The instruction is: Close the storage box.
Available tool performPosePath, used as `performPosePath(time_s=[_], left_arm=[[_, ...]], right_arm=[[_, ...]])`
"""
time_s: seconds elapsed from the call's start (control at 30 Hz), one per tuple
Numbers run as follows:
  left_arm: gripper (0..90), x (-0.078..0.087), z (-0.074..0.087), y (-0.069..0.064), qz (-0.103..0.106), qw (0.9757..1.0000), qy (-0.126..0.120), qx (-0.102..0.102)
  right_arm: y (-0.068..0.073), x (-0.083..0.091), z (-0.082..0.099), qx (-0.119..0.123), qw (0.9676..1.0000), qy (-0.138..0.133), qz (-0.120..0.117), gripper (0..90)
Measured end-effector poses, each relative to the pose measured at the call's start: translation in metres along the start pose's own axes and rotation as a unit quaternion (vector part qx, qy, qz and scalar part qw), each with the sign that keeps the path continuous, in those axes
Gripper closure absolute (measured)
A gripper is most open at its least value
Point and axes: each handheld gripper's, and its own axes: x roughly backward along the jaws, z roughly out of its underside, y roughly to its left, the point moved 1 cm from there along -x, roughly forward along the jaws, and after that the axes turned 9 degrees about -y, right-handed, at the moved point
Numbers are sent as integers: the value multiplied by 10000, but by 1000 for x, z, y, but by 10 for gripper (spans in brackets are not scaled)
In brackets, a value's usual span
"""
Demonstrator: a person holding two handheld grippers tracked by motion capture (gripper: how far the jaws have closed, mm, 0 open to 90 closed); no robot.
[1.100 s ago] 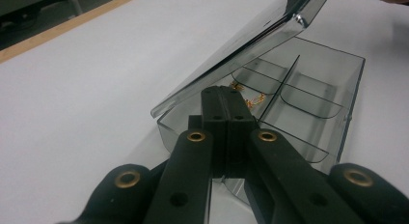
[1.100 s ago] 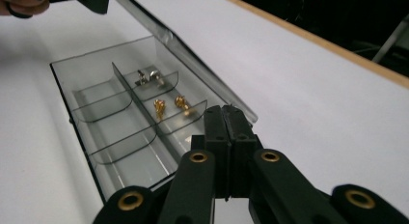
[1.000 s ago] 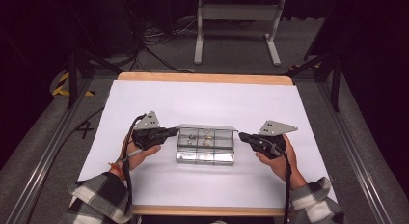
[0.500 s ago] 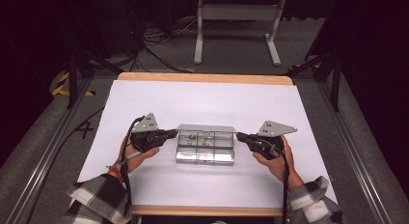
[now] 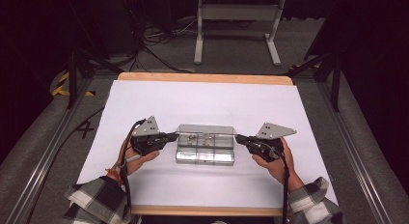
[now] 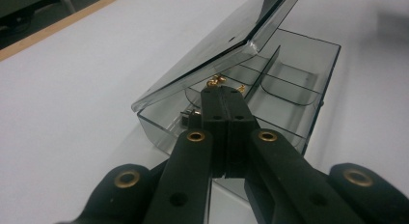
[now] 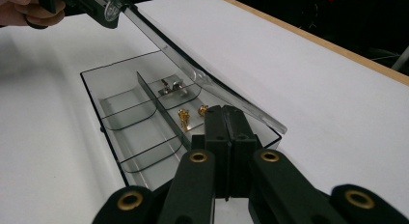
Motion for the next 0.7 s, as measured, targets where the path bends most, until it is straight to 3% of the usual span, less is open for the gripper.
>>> performPosePath(time_s=[0.7], left_arm=[[892,4,10,-12,55,9996,251,-133]], right_arm=[[16,4,10,268,9991,296,-169,890]])
